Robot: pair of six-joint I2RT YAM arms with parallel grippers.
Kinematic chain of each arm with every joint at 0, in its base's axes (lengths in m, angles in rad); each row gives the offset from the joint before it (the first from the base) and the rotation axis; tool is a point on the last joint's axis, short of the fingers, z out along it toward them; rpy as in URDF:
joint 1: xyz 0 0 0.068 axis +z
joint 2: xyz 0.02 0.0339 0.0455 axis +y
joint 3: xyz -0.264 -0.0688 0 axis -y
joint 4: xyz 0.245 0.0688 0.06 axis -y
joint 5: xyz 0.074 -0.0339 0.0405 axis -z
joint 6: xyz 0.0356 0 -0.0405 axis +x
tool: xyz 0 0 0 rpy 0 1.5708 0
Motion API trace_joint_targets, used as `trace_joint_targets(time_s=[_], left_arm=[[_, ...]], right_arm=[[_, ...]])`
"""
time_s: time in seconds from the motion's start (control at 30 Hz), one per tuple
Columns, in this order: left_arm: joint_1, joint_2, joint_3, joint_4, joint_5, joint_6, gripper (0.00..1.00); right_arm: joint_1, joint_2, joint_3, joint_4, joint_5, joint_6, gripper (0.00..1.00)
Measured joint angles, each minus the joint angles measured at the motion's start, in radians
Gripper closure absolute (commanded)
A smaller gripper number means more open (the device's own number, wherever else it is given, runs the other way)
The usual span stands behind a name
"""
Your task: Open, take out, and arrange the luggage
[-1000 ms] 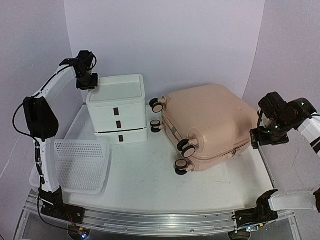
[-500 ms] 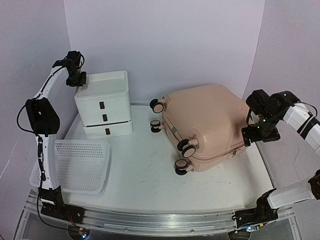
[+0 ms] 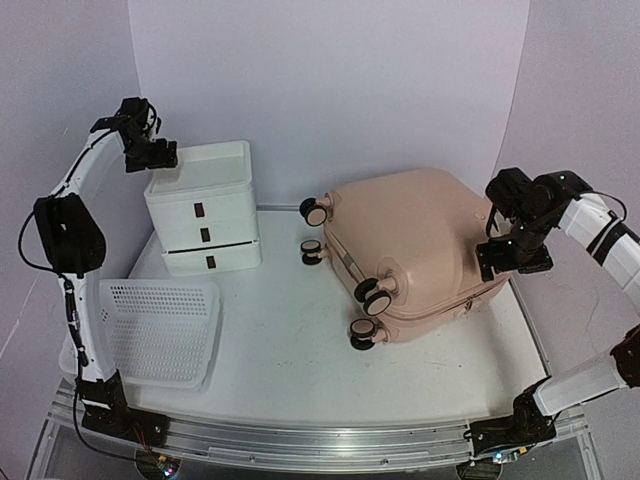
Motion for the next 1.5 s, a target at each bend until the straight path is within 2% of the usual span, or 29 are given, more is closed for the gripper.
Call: trace_joint_targets(time_s=[0.17, 0.3, 0.4, 0.5, 0.67, 0.8, 0.93, 1.17, 1.27, 1.5], left_arm=[[-0.023, -0.184, -0.078, 0.002, 0.123, -0.039, 0.01], [-0.122, -0.372, -0.157, 0.015, 0.210, -0.072, 0.00], [-0.266, -0.472, -0.235, 0.034, 0.278, -0.098, 0.00], [-0.477, -0.528, -0.374, 0.096, 0.342, -0.126, 0.01], [-0.774, -0.488, -0.592, 0.194, 0.404, -0.160, 0.01], [-0.914, -0.430, -0.698, 0.262, 0.408, -0.178, 0.00], [-0.981, -0.369, -0.700, 0.325, 0.399, -0.166, 0.01], [-1.025, -0.250, -0.637, 0.371, 0.378, -0.121, 0.01], [-1.036, -0.190, -0.591, 0.370, 0.355, -0.104, 0.09], [-1.050, -0.121, -0.529, 0.374, 0.311, -0.100, 0.37]], right_arm=[[0.000, 0.003, 0.004, 0.002, 0.000, -0.012, 0.02], [0.000, 0.009, 0.005, 0.007, -0.007, -0.020, 0.02], [0.000, 0.013, 0.005, 0.017, -0.019, -0.023, 0.02], [0.000, 0.015, 0.005, 0.038, -0.046, -0.024, 0.02], [0.000, 0.019, 0.006, 0.066, -0.079, -0.022, 0.02], [0.000, 0.016, 0.006, 0.084, -0.081, -0.005, 0.02], [0.000, -0.013, -0.004, 0.114, -0.097, 0.016, 0.02], [0.000, -0.094, -0.076, 0.154, -0.149, 0.027, 0.02], [0.000, -0.136, -0.121, 0.177, -0.165, 0.024, 0.02], [0.000, -0.168, -0.143, 0.198, -0.201, 0.008, 0.02]])
